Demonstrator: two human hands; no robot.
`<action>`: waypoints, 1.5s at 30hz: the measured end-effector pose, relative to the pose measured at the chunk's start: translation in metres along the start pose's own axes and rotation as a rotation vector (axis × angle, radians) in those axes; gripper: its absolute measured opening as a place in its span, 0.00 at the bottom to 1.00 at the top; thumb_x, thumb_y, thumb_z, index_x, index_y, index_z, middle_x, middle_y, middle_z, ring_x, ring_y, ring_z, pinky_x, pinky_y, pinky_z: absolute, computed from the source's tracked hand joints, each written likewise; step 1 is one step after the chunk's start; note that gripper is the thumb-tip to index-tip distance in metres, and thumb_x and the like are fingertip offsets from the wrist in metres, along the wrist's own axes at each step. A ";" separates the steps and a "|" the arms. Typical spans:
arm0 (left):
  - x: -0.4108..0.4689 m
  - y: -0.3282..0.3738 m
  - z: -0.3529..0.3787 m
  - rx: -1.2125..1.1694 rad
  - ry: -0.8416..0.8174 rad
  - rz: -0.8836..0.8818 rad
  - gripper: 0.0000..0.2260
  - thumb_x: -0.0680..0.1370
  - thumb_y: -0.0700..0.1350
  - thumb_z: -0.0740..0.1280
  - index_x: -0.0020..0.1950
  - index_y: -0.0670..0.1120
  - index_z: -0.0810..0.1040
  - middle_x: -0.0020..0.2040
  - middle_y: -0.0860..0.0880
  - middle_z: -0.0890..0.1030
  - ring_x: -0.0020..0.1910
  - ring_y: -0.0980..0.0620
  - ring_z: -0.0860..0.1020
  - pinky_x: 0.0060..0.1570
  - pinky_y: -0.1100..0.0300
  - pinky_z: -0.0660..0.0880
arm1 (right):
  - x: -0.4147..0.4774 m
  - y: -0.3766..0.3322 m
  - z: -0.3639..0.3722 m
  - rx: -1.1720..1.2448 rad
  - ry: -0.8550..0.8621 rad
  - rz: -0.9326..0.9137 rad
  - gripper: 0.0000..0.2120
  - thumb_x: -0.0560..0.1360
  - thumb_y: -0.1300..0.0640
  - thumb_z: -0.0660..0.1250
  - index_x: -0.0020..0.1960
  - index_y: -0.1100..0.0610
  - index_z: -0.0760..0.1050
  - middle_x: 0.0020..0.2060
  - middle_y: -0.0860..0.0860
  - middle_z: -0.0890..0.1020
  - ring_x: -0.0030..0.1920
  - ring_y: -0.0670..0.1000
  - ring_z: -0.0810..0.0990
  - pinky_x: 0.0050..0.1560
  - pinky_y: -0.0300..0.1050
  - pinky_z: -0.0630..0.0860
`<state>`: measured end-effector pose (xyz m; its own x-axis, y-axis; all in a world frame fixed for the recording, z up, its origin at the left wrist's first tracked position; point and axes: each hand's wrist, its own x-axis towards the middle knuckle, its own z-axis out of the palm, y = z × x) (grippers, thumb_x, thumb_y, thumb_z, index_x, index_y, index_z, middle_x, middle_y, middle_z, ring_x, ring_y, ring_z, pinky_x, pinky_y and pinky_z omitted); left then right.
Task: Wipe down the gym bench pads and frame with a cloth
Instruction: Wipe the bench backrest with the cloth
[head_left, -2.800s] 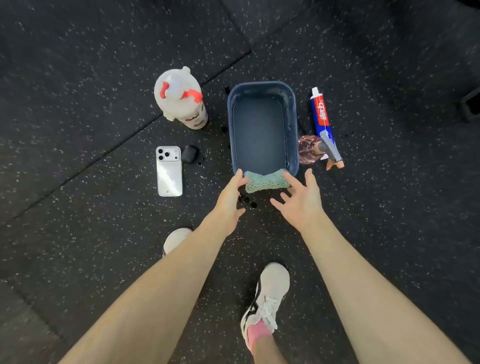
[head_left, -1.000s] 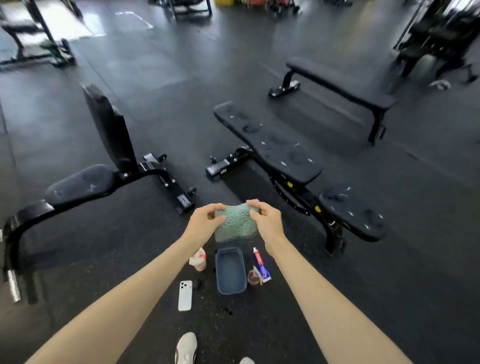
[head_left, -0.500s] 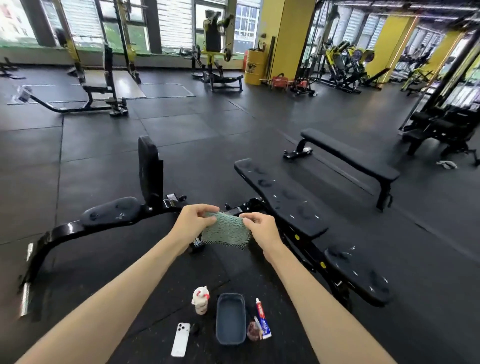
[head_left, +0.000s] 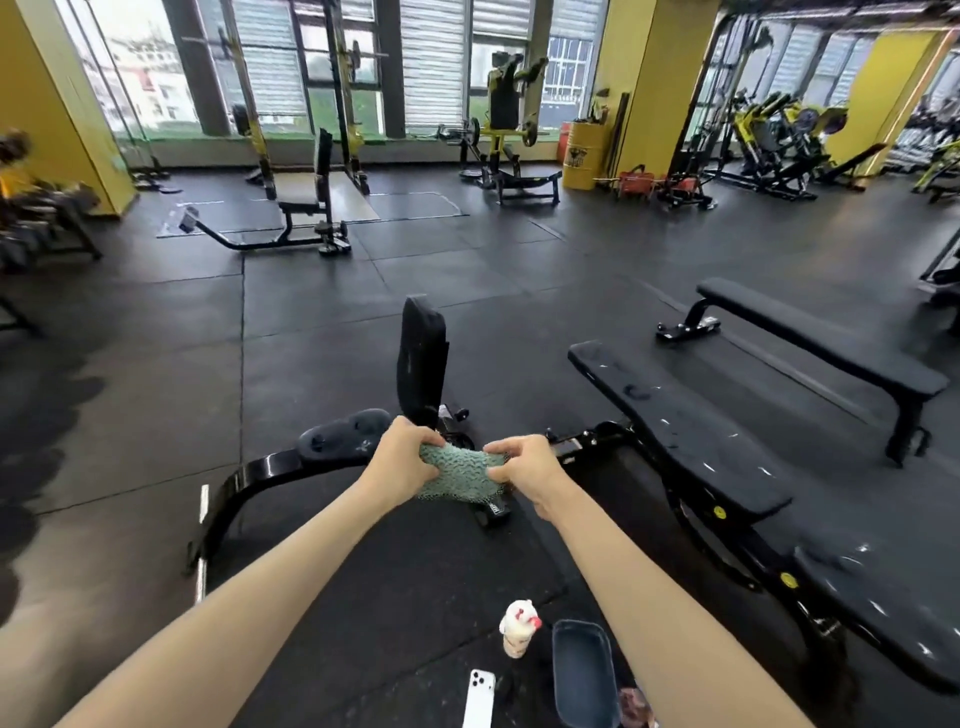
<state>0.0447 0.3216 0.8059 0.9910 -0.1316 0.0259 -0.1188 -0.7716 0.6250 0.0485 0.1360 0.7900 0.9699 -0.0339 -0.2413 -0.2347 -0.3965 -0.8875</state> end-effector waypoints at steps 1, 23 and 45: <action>0.001 -0.017 -0.013 0.007 0.029 -0.004 0.16 0.71 0.35 0.74 0.57 0.43 0.80 0.55 0.46 0.70 0.56 0.48 0.72 0.55 0.65 0.67 | 0.005 -0.009 0.021 -0.024 0.005 -0.014 0.18 0.68 0.69 0.73 0.56 0.57 0.81 0.46 0.53 0.81 0.46 0.48 0.77 0.52 0.42 0.76; 0.147 -0.176 -0.097 0.268 -0.101 -0.045 0.07 0.74 0.41 0.64 0.52 0.47 0.73 0.50 0.51 0.76 0.47 0.50 0.73 0.42 0.57 0.69 | 0.168 -0.094 0.167 -0.462 0.071 -0.193 0.11 0.72 0.68 0.65 0.52 0.60 0.81 0.55 0.54 0.73 0.52 0.51 0.73 0.43 0.28 0.64; 0.395 -0.359 -0.201 -0.743 -0.109 -0.404 0.04 0.80 0.43 0.64 0.49 0.44 0.76 0.45 0.46 0.79 0.40 0.53 0.78 0.33 0.59 0.78 | 0.405 -0.208 0.313 0.379 -0.077 0.201 0.09 0.79 0.59 0.65 0.58 0.57 0.70 0.49 0.59 0.83 0.36 0.57 0.85 0.34 0.49 0.82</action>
<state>0.4916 0.6718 0.7480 0.9326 -0.0224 -0.3602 0.3516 -0.1687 0.9208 0.4693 0.4919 0.7536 0.8981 -0.0013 -0.4397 -0.4397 -0.0238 -0.8979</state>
